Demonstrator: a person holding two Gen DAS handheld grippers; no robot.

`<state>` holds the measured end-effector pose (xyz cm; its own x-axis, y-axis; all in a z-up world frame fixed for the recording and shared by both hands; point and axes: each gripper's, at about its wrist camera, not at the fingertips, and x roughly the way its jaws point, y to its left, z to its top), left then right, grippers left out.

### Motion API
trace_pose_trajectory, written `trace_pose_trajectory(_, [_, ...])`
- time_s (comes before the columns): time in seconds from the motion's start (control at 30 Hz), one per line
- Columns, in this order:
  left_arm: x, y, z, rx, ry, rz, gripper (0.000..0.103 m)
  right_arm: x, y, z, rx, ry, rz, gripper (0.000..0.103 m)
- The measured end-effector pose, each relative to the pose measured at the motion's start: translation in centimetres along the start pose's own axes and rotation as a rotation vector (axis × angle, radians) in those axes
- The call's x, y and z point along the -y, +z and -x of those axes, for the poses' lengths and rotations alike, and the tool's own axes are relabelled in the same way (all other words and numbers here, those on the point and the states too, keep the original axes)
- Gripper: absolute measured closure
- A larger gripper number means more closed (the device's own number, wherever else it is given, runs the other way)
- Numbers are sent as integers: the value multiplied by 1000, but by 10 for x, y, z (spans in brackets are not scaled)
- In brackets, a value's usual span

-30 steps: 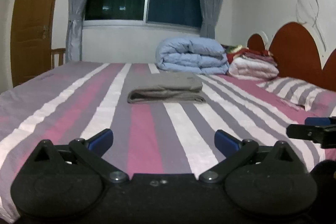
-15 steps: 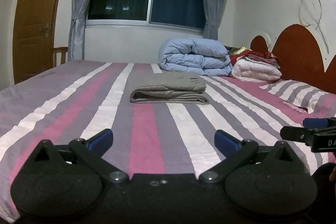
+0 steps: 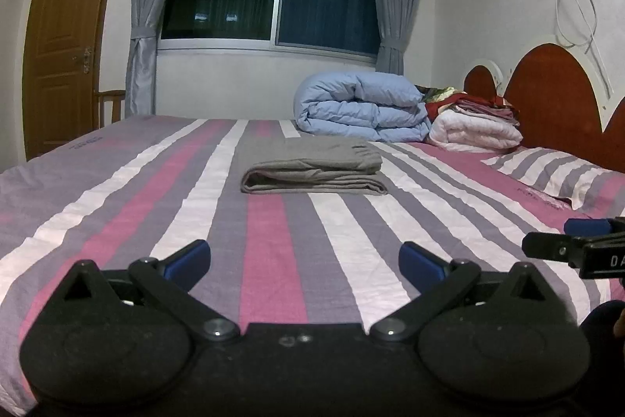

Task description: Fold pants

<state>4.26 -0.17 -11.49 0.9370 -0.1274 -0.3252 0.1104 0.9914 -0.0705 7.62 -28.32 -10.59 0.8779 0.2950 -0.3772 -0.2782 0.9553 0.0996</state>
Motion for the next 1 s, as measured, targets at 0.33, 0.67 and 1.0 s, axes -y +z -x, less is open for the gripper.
trace_pose_trajectory(0.33, [1, 0, 1, -2, -2, -4, 6, 0, 2, 1, 3, -1, -4, 0])
trace_pose_trajectory(0.67, [0, -1, 2, -1, 0, -10, 6, -2, 3, 1, 3, -3, -7, 0])
trace_pose_trajectory(1.0, [0, 0, 3, 1, 0, -13, 6, -4, 3, 2, 4, -5, -6, 0])
